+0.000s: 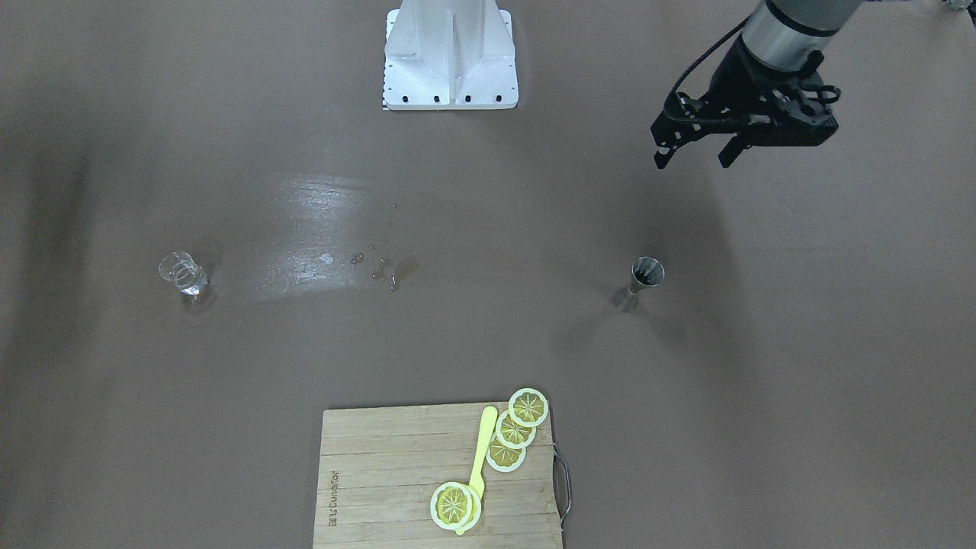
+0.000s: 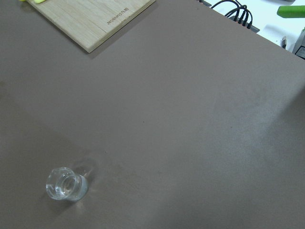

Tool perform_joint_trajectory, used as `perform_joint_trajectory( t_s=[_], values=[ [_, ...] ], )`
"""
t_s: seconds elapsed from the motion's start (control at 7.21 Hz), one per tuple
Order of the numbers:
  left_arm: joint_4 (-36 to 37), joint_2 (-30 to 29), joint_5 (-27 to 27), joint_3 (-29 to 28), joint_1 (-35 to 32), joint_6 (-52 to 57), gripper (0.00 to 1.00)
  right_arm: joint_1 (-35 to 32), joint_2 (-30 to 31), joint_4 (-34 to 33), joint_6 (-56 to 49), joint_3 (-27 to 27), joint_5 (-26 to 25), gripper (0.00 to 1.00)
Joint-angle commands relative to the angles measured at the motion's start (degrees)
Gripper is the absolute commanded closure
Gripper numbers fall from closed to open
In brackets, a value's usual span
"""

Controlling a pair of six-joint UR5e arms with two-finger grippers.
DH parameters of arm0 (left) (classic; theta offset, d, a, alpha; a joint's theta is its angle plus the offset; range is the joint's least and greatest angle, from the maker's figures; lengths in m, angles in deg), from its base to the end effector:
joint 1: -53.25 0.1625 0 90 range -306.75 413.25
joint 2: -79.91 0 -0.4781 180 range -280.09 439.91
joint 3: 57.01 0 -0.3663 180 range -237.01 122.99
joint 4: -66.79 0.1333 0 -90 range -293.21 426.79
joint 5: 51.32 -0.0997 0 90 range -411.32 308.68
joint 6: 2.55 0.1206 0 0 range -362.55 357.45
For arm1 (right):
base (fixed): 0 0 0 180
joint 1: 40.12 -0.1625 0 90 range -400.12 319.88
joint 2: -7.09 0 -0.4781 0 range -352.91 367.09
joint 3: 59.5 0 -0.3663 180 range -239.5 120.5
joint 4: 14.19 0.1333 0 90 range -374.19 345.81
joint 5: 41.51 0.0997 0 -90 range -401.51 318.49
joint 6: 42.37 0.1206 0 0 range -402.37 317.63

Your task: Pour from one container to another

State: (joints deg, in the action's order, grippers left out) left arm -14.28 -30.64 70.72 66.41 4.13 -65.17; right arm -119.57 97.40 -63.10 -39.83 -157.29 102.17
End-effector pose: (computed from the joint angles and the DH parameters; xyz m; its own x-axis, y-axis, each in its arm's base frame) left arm 0.2919 -0.4431 0.3156 0.5924 -0.0887 -0.8007 0.1383 0.9904 -0.0075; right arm -0.0524 -0.4786 0.5654 0.4766 -0.6728 0.5659 0.1001 0.6810 0.7254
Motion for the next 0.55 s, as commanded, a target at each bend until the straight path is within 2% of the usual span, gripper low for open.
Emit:
perform_joint_trajectory(
  t_s=[0.0,0.14,0.28,0.42],
  values=[
    [-6.61,0.50,-8.54,0.85,8.13,-8.54,0.02,2.71,4.68,11.59,7.47,0.14,-0.25,0.00],
    [-8.56,1.03,-11.10,0.94,9.82,-9.88,0.02,3.68,6.96,16.86,7.57,0.49,-0.16,0.00],
    [-11.62,3.82,-17.91,1.21,11.57,-9.55,0.02,4.91,8.38,23.61,7.57,2.75,0.28,0.00],
    [-12.44,4.37,-27.12,2.34,17.25,-9.63,0.02,5.44,8.74,29.34,7.57,6.60,0.19,0.00]
  ],
)
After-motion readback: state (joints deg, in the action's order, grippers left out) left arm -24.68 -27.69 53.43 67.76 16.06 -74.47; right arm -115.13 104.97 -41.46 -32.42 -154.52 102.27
